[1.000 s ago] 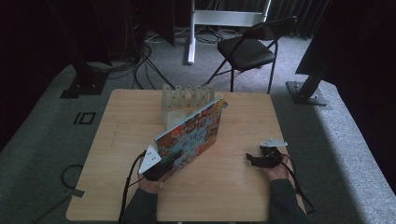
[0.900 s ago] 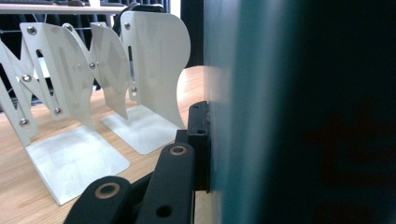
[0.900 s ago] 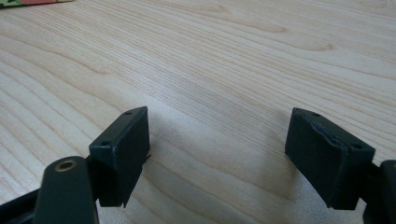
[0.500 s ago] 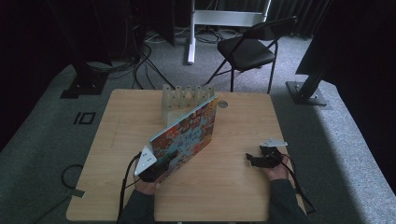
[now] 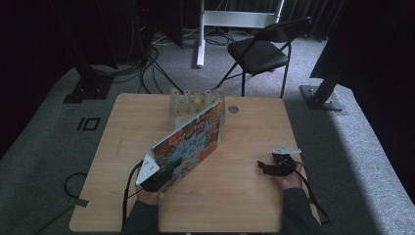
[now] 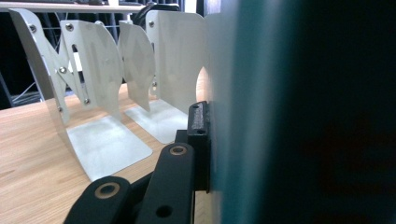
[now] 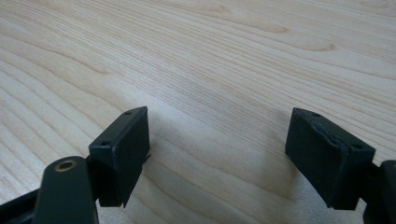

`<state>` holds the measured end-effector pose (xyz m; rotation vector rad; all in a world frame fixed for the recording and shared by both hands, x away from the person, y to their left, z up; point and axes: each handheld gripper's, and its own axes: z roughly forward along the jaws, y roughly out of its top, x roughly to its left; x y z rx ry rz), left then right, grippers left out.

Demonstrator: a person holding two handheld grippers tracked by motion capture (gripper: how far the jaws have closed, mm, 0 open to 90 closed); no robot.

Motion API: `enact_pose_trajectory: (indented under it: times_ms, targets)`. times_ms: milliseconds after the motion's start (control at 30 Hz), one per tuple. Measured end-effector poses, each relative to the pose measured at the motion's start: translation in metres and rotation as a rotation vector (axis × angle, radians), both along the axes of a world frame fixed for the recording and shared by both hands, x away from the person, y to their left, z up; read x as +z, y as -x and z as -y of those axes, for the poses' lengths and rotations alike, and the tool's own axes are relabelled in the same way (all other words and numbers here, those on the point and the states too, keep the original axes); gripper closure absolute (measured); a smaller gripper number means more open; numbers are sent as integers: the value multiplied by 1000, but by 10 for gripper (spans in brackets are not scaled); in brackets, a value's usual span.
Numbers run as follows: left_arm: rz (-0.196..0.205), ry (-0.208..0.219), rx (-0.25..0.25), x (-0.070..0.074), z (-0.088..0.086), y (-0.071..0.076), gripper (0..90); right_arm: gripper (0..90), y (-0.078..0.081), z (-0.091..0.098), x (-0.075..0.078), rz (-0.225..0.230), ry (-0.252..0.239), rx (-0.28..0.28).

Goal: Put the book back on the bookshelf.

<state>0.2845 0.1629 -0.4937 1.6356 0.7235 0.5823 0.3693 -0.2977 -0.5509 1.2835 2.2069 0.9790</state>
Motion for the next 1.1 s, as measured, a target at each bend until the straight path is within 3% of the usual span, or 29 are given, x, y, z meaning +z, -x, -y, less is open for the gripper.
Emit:
enact_pose_trajectory:
  times_ms: [1100]
  targets:
    - [-4, 9, 47, 1, -14, 2, 808, 216, 0, 0, 0, -1, -1, 2]
